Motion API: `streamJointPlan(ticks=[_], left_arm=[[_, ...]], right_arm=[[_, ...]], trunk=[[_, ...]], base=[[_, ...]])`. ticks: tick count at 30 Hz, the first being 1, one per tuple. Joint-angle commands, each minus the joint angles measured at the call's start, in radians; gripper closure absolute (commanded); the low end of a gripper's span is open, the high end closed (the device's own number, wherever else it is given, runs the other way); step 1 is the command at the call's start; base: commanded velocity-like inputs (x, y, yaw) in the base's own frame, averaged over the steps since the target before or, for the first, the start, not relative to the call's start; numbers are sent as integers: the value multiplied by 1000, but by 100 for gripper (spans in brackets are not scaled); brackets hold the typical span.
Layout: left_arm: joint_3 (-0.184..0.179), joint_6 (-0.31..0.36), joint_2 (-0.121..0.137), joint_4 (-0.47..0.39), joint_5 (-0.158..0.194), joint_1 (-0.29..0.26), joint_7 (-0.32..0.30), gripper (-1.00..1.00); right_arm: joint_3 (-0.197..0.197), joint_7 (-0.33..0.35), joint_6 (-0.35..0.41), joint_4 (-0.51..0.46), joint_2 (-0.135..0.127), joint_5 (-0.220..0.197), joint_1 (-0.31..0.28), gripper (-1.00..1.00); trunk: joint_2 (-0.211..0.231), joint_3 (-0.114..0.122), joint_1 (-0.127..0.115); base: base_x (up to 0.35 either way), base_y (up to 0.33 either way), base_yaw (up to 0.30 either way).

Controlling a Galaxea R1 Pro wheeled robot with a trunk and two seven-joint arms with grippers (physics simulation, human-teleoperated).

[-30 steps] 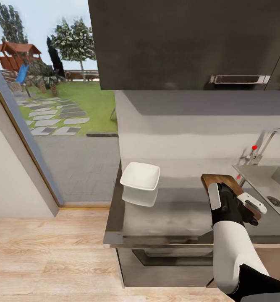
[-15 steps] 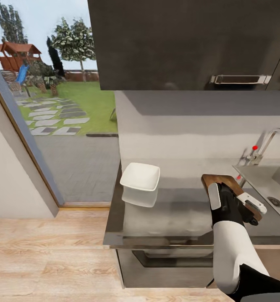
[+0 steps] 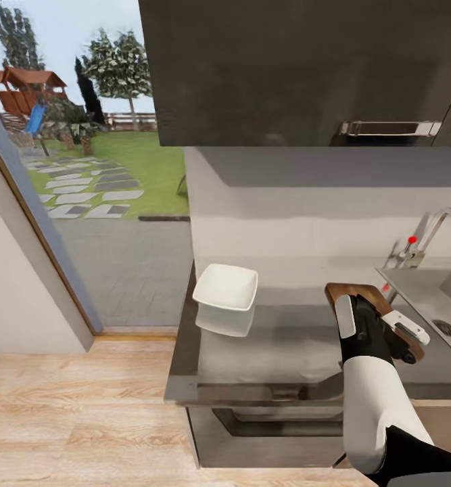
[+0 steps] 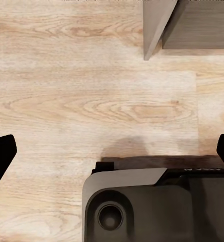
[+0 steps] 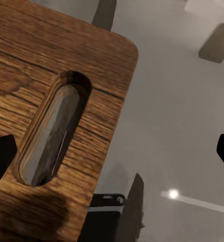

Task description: In the kitchen, take the Vidalia onion out of the sink, dice it on the chopping board with the paring knife, put the diced onion into the bowl on the countertop, then place both the paring knife and the chopping board into the sink.

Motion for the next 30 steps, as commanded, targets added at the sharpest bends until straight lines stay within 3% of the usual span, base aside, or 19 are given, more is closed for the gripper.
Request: streamJointPlan(ticks=[1,30], left_arm=[[0,-2,0,-1,0,0,0,-100],[-2,-3,0,-1,-1,0,0,-100]], right_arm=[[-1,-3,10,-2,1,-2,-1,-100],[-1,-2,10,-1,1,-2,-1,-100]], trunk=[[-1,-1,0],[-1,-1,0]], base=[[66,-38,0],[12,-117,0]])
